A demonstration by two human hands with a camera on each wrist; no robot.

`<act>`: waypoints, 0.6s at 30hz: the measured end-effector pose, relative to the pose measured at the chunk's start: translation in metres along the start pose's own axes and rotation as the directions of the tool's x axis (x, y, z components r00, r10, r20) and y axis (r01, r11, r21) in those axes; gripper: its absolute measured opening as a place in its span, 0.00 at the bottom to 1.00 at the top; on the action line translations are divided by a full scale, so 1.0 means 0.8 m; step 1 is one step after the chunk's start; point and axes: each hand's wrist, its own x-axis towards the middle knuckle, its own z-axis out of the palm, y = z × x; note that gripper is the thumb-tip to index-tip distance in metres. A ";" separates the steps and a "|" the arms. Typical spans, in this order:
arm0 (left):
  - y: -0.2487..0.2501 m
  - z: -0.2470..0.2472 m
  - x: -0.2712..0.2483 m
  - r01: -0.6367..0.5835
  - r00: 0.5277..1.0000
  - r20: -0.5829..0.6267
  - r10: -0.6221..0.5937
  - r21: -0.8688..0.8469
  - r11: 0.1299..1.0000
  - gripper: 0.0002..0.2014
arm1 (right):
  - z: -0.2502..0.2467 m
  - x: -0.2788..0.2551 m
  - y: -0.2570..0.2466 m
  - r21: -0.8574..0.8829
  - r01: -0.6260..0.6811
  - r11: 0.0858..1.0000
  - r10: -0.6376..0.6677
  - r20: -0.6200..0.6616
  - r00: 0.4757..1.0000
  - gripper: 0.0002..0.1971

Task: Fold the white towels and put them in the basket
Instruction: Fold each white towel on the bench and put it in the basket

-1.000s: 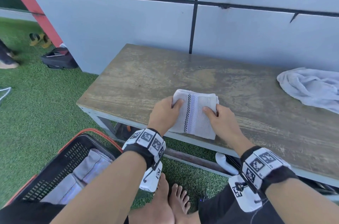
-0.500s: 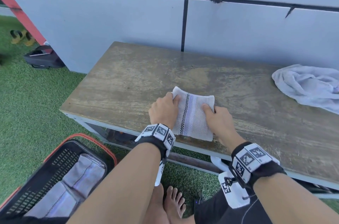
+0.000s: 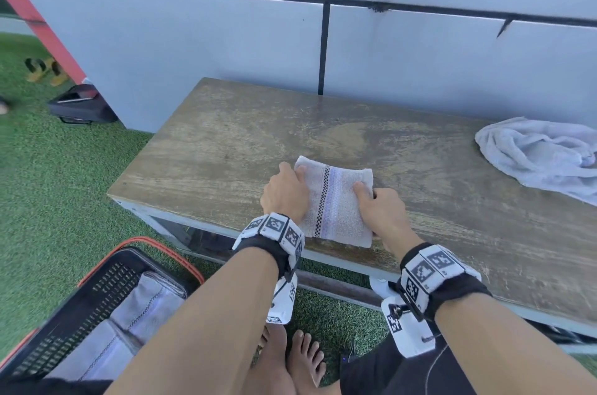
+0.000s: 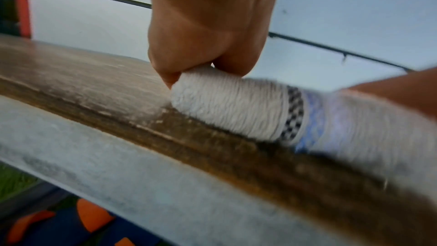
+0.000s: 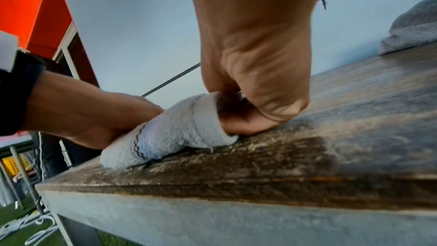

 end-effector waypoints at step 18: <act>-0.032 0.016 -0.018 -0.498 0.864 0.270 0.426 0.325 0.804 0.30 | 0.011 -0.015 0.004 -0.696 0.476 0.538 -0.400 0.286 0.871 0.30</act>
